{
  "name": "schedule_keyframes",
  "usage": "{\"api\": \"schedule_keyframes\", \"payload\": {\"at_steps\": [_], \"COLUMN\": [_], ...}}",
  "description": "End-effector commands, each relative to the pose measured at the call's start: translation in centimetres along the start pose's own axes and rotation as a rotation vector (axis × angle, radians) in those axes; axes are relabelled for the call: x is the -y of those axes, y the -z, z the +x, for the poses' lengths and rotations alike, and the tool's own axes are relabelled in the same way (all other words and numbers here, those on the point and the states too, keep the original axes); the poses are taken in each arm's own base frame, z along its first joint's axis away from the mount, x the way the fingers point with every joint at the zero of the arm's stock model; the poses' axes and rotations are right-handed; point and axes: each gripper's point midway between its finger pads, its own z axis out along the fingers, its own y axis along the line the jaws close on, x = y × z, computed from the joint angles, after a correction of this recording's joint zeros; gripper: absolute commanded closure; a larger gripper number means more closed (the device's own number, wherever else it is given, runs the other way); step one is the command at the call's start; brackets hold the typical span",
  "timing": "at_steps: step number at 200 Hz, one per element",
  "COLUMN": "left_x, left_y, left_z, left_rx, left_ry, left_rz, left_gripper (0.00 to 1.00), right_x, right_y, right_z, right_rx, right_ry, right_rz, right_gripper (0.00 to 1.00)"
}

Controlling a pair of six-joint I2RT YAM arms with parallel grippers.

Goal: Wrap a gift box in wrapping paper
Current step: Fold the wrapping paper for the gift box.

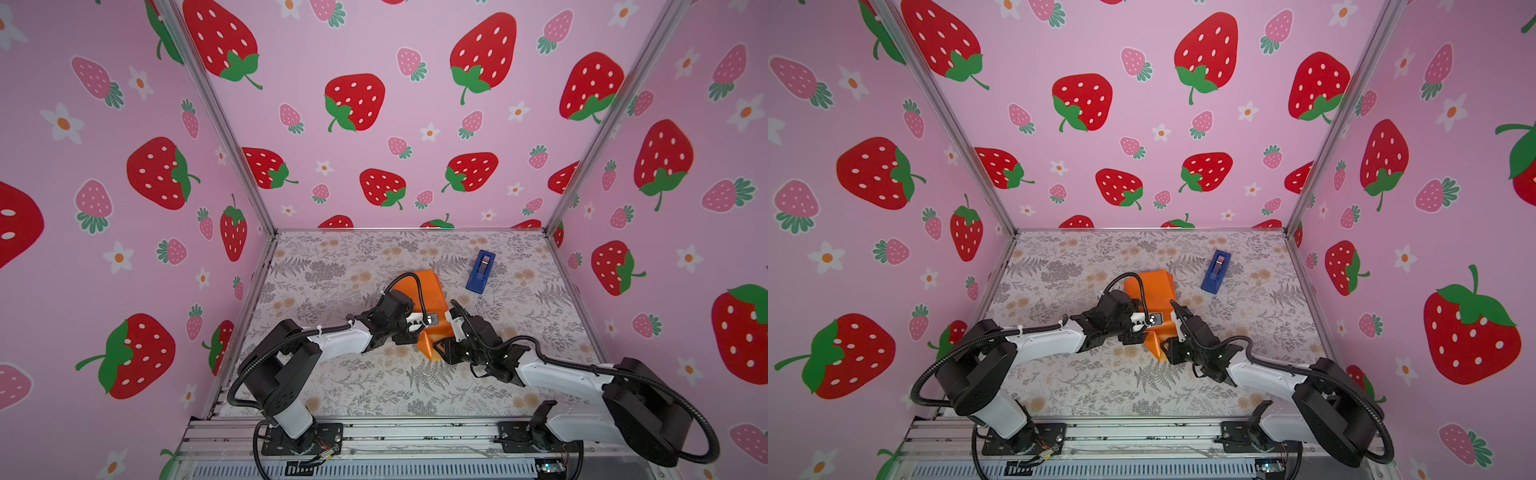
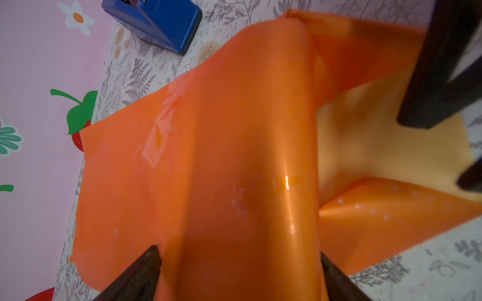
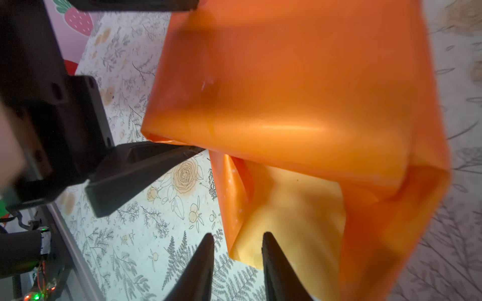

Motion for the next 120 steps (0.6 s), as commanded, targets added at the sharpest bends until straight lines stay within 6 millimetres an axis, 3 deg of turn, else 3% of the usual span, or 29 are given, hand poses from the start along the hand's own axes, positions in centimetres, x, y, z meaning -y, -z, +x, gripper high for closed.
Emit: {"api": "schedule_keyframes", "payload": {"at_steps": [1, 47, 120], "left_x": [1.4, 1.4, 2.0], "left_y": [-0.6, -0.7, -0.6], "left_z": [1.2, 1.5, 2.0], "left_rx": [-0.042, -0.054, -0.073], "left_ry": [0.012, 0.011, -0.014], "left_rz": [0.042, 0.044, 0.066], "left_gripper": [0.13, 0.14, 0.15], "right_x": [-1.6, -1.6, -0.6], "right_y": [-1.1, -3.0, -2.7], "right_z": [-1.4, -1.2, -2.0], "right_rx": [0.019, -0.008, 0.001], "right_ry": [0.008, 0.008, -0.008], "right_rz": [-0.057, -0.059, 0.022], "right_gripper": [0.64, 0.67, 0.95]}}
